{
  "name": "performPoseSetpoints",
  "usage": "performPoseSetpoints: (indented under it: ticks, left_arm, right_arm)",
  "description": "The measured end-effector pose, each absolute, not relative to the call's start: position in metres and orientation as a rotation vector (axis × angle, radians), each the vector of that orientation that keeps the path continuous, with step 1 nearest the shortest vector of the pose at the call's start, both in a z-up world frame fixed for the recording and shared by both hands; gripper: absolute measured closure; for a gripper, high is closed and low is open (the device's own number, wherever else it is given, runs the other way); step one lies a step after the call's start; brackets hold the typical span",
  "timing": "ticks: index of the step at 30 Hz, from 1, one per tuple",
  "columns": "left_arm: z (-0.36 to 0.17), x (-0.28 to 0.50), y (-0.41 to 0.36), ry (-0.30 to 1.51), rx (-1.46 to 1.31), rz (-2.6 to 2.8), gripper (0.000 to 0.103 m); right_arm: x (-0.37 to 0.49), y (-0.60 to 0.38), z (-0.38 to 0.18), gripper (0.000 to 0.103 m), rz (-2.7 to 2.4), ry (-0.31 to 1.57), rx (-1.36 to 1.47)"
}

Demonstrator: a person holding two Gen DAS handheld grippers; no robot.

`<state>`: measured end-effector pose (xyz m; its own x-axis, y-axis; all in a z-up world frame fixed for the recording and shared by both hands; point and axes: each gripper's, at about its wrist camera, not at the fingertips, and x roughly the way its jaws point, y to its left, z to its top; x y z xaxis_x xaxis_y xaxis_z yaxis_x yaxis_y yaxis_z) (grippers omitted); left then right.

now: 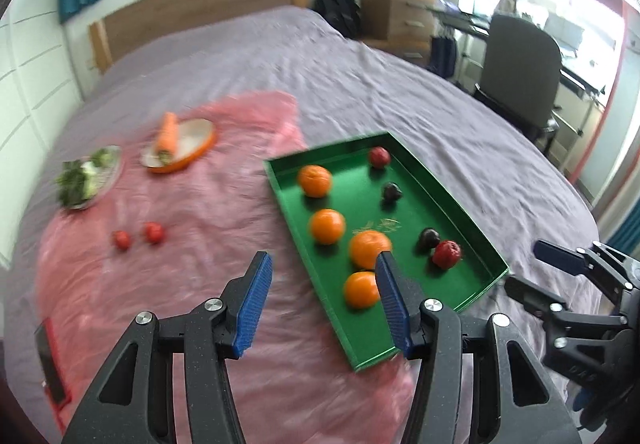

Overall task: Organize fruits
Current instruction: 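Withdraw both tools from the tray back over the remaining apples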

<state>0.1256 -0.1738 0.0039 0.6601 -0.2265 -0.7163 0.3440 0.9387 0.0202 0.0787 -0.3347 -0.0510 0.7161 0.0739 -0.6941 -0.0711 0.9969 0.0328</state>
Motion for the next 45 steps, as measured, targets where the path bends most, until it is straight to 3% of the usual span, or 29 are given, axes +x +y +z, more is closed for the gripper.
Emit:
performPoseSetpoints:
  ticks: [3, 31, 45]
  left_arm:
    - [0.013, 0.107, -0.15, 0.763, 0.141, -0.286, 0.055]
    - [0.009, -0.007, -0.008, 0.708, 0.024, -0.048, 0.055]
    - [-0.02, -0.025, 0.045, 0.769, -0.048, 0.072, 0.055]
  right_arm:
    - [0.057, -0.326, -0.039, 0.0, 0.088, 0.747, -0.003]
    - [-0.045, -0.236, -0.018, 0.0, 0.198, 0.732, -0.105]
    - [-0.051, -0.186, -0.043, 0.0, 0.316, 0.821, -0.139]
